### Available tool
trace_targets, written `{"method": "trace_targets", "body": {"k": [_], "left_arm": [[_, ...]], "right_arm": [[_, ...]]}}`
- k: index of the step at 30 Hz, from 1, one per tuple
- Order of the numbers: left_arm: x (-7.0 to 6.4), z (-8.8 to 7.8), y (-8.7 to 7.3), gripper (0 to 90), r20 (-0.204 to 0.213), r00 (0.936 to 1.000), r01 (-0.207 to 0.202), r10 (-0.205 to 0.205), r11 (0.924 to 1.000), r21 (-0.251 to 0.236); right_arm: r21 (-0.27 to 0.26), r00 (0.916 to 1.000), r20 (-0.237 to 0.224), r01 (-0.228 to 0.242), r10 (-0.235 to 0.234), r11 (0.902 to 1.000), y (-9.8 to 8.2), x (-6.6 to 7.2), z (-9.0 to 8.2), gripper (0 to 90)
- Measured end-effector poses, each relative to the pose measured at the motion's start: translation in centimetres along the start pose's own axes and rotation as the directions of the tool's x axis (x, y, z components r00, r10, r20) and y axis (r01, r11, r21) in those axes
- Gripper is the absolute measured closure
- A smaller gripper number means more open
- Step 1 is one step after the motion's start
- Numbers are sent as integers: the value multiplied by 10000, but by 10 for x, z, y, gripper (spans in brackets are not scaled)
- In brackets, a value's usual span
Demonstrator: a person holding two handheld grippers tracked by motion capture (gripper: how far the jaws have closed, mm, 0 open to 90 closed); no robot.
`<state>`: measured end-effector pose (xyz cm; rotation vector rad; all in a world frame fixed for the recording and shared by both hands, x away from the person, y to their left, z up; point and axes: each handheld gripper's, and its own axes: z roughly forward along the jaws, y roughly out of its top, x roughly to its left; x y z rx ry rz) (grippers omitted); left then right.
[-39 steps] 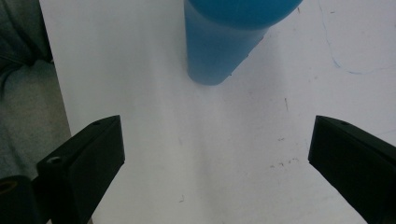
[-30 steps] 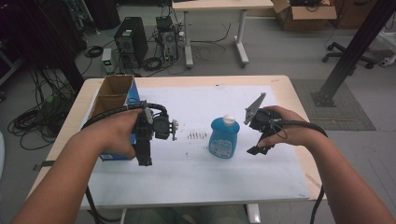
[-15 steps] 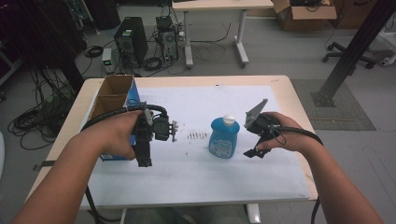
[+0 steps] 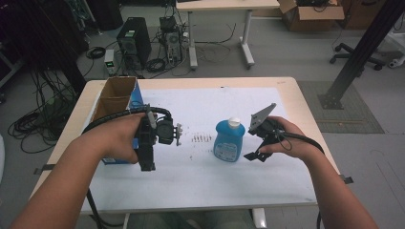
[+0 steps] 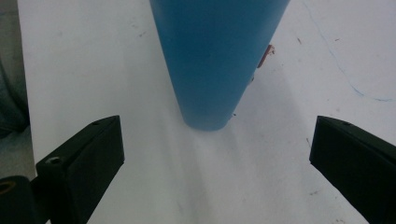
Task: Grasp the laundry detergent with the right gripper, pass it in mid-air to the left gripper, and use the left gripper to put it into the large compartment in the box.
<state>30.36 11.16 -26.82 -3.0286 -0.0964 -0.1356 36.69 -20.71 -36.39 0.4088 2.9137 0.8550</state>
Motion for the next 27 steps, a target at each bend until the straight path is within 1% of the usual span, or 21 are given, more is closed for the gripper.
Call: {"method": "trace_targets", "body": {"k": [8,12,13,14,23,27], "left_arm": [[-1,-1,1,2,-8,10000,-25,25,10000,28],[-1,0,2,2,8,10000,-78,78,10000,37],[-1,0,2,2,8,10000,-78,78,10000,37],[-1,0,2,2,25,10000,-62,62,10000,41],[-1,0,3,2,32,9999,-137,137,9999,50],[-1,1,4,2,29,9998,-181,181,9998,25]], "right_arm": [[-841,9995,-80,-309,303,9960,-5,-1,9,32],[-1178,9993,-89,-377,369,9923,-5,-1,13,31],[-1178,9993,-89,-377,369,9923,-5,-1,13,31],[-1382,9993,-125,-369,356,9897,-5,0,16,30],[-1802,9990,-154,-447,426,9826,-7,2,26,29],[-2085,9988,-67,-493,490,9768,-9,2,29,28]]}}
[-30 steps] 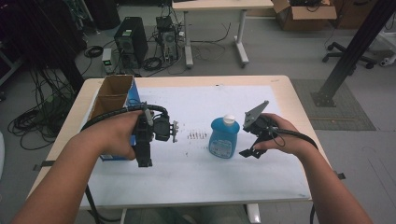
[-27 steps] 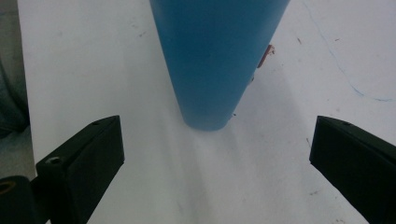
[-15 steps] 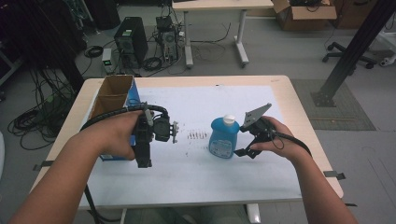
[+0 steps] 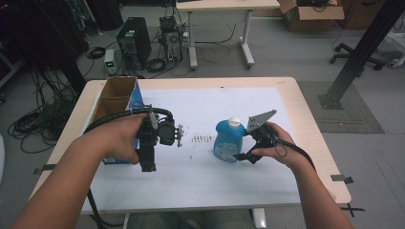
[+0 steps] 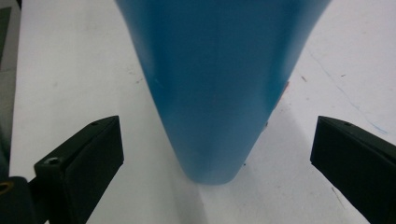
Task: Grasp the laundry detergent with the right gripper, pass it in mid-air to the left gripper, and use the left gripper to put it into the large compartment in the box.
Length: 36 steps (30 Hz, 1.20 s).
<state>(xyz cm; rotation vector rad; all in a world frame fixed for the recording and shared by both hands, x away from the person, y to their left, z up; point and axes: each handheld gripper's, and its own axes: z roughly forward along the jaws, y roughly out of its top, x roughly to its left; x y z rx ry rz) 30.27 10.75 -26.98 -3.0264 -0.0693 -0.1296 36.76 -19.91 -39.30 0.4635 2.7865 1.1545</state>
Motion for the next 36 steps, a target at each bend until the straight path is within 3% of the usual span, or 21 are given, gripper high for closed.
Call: {"method": "trace_targets", "body": {"k": [9,18,36], "left_arm": [[-3,1,4,2,1,10000,-85,85,9999,-52],[-4,0,6,2,7,9999,-164,164,9999,-15],[-4,2,1,2,86,9999,-76,76,10000,5]], "right_arm": [[-799,9992,320,-212,238,9966,-6,1,5,23],[-1190,9981,439,-370,425,9922,-10,1,13,19],[-2234,9967,557,-454,593,9737,-13,3,27,15]]}}
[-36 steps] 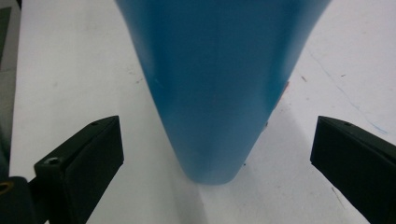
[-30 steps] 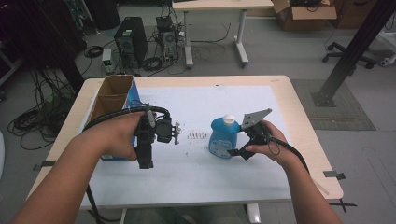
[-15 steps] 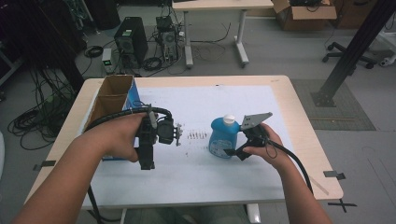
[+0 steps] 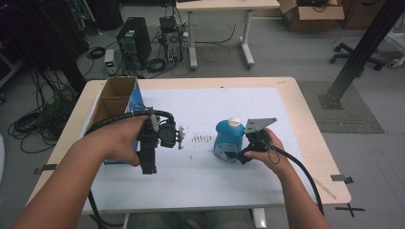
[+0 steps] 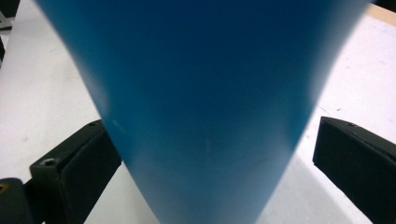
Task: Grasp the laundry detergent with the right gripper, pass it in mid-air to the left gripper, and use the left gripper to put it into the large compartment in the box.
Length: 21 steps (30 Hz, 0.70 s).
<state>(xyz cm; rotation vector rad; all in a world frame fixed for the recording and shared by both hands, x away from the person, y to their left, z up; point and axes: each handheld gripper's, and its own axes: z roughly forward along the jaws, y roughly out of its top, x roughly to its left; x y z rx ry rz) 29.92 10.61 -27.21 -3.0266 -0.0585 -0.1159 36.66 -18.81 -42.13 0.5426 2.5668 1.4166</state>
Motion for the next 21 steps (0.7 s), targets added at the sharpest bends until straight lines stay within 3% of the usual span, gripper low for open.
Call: {"method": "trace_targets", "body": {"k": [12,21], "left_arm": [[-1,1,-1,2,1,10000,-13,13,10000,-38],[-1,1,-2,2,-43,10000,-8,8,9999,-113]], "right_arm": [[-427,9996,254,-102,113,9990,-2,2,6,19],[-810,9989,364,-273,303,9963,-4,4,4,98]]}}
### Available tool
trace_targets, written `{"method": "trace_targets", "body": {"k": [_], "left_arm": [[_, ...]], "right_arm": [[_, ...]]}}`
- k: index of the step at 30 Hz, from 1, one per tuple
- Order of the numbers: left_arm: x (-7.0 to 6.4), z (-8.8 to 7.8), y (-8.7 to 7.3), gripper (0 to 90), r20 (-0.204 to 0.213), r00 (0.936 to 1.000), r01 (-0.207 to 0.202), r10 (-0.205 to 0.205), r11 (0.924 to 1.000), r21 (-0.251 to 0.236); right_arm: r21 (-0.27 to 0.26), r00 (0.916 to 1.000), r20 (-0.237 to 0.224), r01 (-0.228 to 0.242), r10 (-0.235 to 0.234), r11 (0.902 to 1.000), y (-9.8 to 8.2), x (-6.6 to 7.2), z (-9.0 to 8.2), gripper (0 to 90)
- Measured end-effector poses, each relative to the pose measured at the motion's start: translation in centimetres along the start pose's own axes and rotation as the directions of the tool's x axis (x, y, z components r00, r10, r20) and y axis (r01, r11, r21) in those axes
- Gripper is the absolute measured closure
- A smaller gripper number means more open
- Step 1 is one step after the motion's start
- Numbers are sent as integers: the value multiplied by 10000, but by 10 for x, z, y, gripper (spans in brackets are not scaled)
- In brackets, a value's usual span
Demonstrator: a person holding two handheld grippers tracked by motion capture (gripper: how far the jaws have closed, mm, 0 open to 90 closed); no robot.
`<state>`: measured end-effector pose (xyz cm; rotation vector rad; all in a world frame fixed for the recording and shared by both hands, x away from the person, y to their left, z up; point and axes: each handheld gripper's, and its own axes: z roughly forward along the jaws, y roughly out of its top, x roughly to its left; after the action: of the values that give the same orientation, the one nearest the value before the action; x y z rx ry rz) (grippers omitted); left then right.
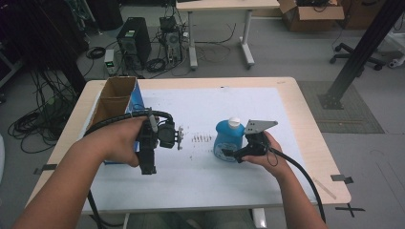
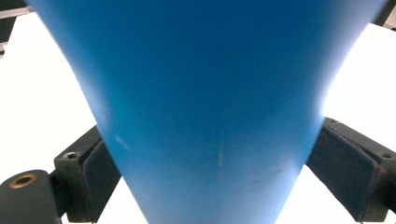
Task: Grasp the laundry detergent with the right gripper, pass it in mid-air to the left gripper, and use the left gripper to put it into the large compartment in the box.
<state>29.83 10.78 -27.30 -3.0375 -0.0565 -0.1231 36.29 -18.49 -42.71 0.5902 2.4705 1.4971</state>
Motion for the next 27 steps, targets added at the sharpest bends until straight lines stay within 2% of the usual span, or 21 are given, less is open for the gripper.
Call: {"method": "trace_targets", "body": {"k": [7,22,27], "left_arm": [[-1,0,1,2,7,10000,16,-16,10000,2],[0,-1,0,2,0,10000,56,-56,10000,-18],[1,0,0,2,3,10000,35,-35,10000,20]], "right_arm": [[-72,9999,-1,-133,133,9999,-2,0,1,149],[-137,9999,-65,-88,87,9999,-3,0,3,248],[-109,10000,-86,27,-28,9999,-3,1,4,315]]}}
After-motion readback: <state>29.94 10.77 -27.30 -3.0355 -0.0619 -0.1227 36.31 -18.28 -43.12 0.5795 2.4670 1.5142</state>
